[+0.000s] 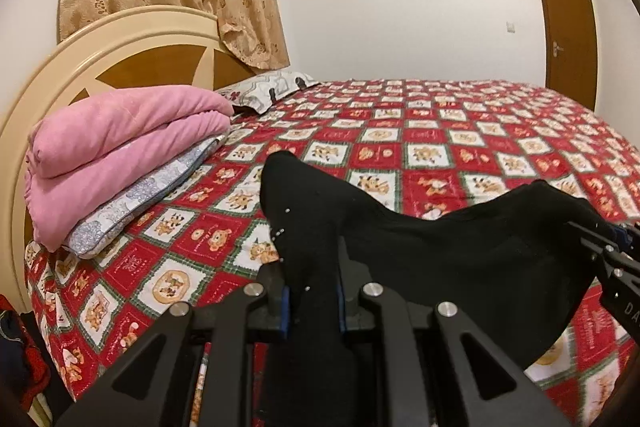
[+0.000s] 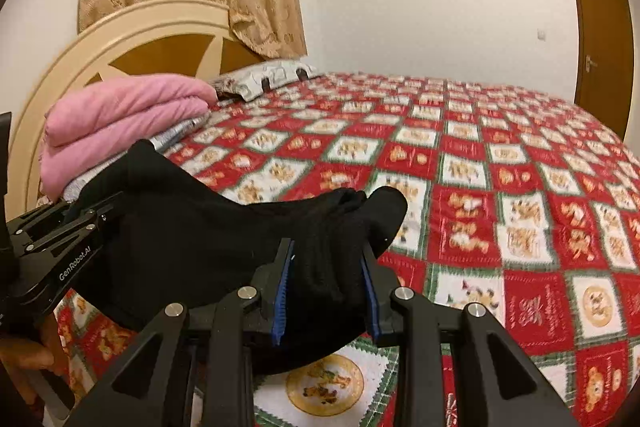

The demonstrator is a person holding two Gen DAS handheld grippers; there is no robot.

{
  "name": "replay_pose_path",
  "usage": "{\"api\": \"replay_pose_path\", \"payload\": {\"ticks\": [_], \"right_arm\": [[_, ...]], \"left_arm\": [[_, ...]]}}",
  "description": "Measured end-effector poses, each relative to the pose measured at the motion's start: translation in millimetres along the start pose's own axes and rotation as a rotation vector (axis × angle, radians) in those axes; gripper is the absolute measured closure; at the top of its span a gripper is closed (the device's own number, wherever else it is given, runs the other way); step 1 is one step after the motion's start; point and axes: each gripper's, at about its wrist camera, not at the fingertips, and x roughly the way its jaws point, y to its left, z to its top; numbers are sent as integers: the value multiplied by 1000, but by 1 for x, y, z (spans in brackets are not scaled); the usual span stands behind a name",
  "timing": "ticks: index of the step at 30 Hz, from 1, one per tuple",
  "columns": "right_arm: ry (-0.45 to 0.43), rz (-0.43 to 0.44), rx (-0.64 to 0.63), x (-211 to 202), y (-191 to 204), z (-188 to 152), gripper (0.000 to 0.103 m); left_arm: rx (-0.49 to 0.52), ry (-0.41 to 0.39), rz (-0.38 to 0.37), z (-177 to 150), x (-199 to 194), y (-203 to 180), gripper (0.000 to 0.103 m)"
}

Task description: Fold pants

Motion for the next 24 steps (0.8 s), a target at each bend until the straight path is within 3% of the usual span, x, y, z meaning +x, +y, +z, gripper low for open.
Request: {"api": "replay_pose_path", "payload": {"ticks": [16,19,22,24], "right_arm": [[122,-25,13,28,-22,-31,71],[148,-19,33,31,-27,-35,70],[168,-5,56,31,-31,-38,68],[183,11,94,33,-38,-40,58]], "left_arm": [[54,149,-5,-32,35,-7,80],[80,207,-6,-40,43,-7,68],[117,208,16,-46,42,-7,54],[137,212,44,-45,42,-4,40]]}}
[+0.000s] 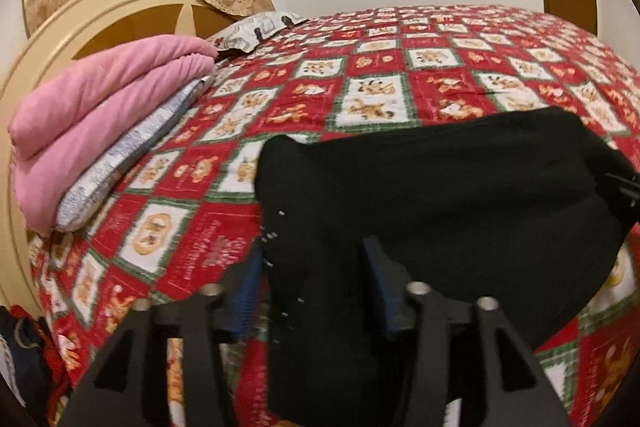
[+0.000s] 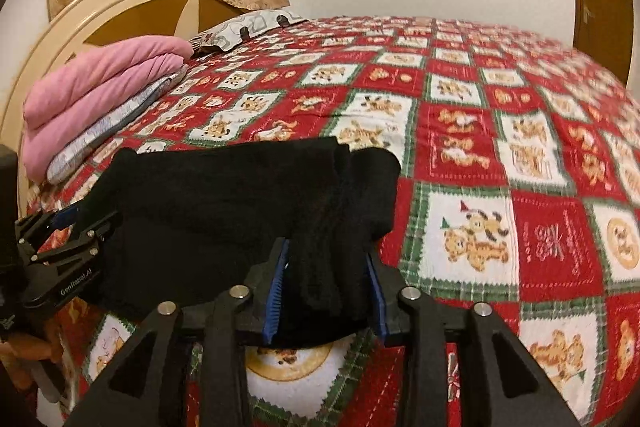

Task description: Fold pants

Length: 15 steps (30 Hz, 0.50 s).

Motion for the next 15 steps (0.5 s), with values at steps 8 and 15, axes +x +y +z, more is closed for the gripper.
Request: {"api": "replay_pose_path", "payload": {"ticks": [8,15], "right_arm": [[37,128,219,-4,-39,-17,32],[-95,-20,111,-45,-20,-20,32]], "left_arm": [[-59,28,-13,-12,-1,31,4],[-66,-7,0,-22,-17,38,3]]}}
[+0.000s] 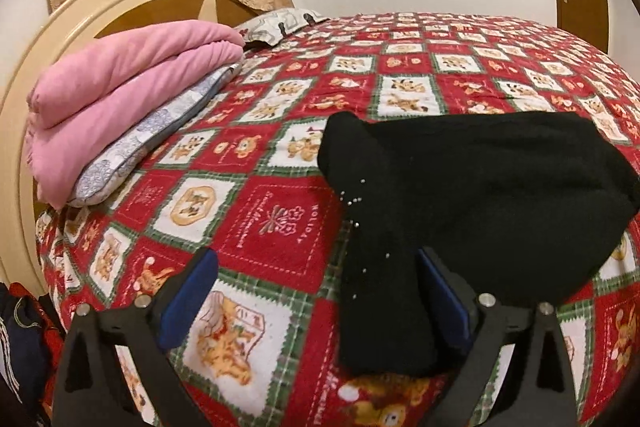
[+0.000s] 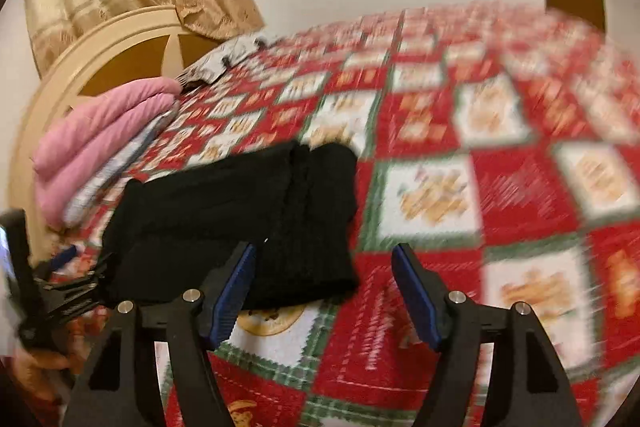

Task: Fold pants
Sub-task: 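Open both grippers and pull them back from the folded pants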

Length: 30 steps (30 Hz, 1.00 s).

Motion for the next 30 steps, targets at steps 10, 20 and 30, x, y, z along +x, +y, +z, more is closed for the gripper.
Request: {"api": "replay_pose_path", "payload": {"ticks": [10,20,30], "right_arm": [[-110,-28,-259,-14,67,16,37],[44,-10,-161,22,42,-7,50],[82,-18,-157,32,39,-11,41]], "left_arm": [[28,-6,57,-4,-18,-4,3],[-10,-154,37,19,-53,-8,3],[-32,34,-47,-11,-8,-30,1]]}}
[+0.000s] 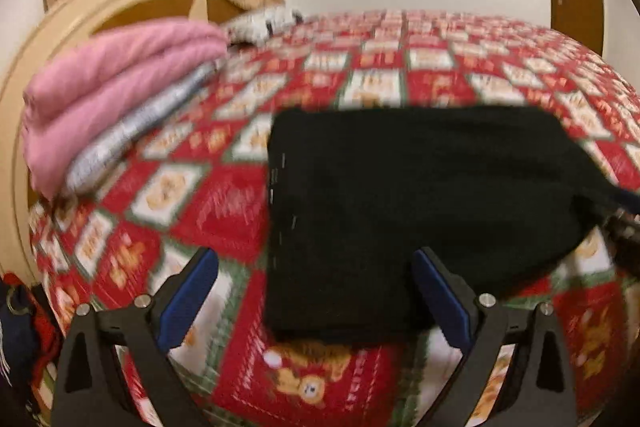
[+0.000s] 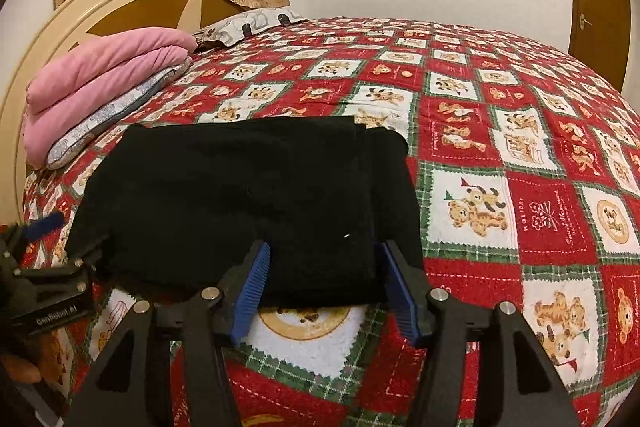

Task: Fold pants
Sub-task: 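Open both grippers and pull them back from the folded pants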

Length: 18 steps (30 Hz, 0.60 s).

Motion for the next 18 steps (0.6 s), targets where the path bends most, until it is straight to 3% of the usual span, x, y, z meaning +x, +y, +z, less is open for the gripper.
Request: {"api": "replay_pose_path", "payload": {"ticks": [6,12,18], "right_arm": [[-10,14,47,-15,-3,-9,36],[-50,15,114,-51,-4,-41,34],[-92,29,160,-87,0,-59,34]], "left_arm": [[-122,46,-74,-6,3,16,0],[-77,42,-22,-15,-14,13,0],[-71,-34,27,-30,-54,14,0]]}}
